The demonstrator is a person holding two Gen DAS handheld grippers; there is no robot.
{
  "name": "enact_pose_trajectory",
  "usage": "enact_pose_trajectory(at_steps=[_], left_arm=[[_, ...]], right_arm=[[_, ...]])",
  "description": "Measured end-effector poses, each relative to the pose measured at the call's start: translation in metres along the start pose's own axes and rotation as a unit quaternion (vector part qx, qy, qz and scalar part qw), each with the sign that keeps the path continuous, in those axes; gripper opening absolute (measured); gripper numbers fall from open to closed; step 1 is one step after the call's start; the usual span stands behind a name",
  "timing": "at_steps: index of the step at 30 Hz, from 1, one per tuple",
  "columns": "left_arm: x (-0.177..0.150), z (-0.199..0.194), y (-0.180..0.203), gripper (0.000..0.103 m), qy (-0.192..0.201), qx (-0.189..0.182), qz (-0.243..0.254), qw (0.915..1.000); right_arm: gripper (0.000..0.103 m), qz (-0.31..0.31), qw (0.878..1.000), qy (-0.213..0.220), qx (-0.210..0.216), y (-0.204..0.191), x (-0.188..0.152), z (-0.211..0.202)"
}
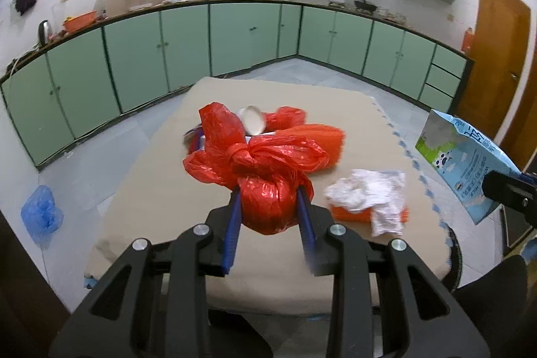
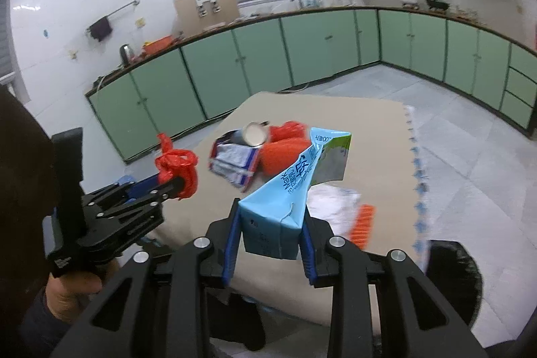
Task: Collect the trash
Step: 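Grasp the blue milk carton with the right gripper while the left holds the red bag, then move both grippers over the bin and release the red bag and carton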
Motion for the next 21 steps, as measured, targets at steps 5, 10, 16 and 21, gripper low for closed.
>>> enact_pose_trajectory(at_steps=[5, 10, 16, 21], left_arm=[[0.003, -0.007, 0.035, 0.03, 0.003, -0.028, 0.021, 0.9994], [0.006, -0.011, 0.075, 0.03, 0.006, -0.055, 0.046, 0.9974], [0.004, -0.013, 0.129, 0.03, 0.002, -0.094, 0.08, 0.9923], [-0.008, -0.006, 0.184, 0.03, -0.012, -0.138, 0.117, 0.9834]], right_arm=[[0.031, 0.014, 0.999, 0.01, -0.036, 0.033, -0.009, -0.027], [0.031, 0.032, 0.997, 0.02, -0.068, 0.065, -0.019, -0.052], [0.031, 0.053, 0.993, 0.03, -0.1, 0.101, -0.034, -0.079], [0.031, 0.079, 0.988, 0.027, -0.128, 0.134, -0.051, -0.091]])
Point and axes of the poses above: each gripper's, at about its wrist camera, not at the fingertips, and z roughly the way its jaws point, y to its right, x to its top, the point moved 3 cm from there along z, roughly the way its jaws point, and after that the axes turned 1 degree about -z, right-handed, at the moved point
